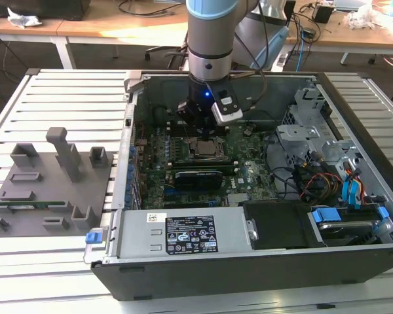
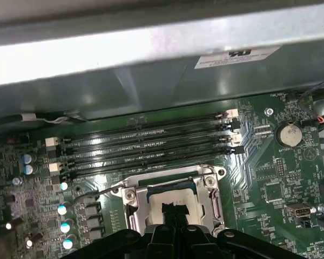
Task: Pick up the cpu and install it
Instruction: 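Close the cpu cover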
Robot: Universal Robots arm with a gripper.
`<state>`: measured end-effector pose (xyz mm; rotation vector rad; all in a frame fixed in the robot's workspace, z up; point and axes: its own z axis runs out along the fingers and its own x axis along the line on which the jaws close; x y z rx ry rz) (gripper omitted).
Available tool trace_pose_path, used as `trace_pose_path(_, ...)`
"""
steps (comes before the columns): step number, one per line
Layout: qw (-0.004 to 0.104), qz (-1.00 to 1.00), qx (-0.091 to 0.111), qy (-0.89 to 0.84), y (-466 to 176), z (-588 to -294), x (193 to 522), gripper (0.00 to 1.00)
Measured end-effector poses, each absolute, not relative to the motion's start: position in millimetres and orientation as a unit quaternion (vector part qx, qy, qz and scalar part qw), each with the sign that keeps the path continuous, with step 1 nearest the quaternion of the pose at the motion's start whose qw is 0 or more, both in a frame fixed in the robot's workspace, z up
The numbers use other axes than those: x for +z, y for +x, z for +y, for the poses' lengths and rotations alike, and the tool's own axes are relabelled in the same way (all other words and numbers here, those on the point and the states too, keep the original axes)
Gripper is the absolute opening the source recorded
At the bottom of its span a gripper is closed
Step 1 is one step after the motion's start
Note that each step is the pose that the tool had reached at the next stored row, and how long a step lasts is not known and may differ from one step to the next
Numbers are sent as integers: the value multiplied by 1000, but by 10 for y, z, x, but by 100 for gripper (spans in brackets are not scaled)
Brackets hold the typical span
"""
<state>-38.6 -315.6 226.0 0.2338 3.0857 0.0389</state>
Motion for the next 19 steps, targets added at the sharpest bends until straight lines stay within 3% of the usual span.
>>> trace_pose_path(19,23,999,13,34,-611,-3230,2105,11)
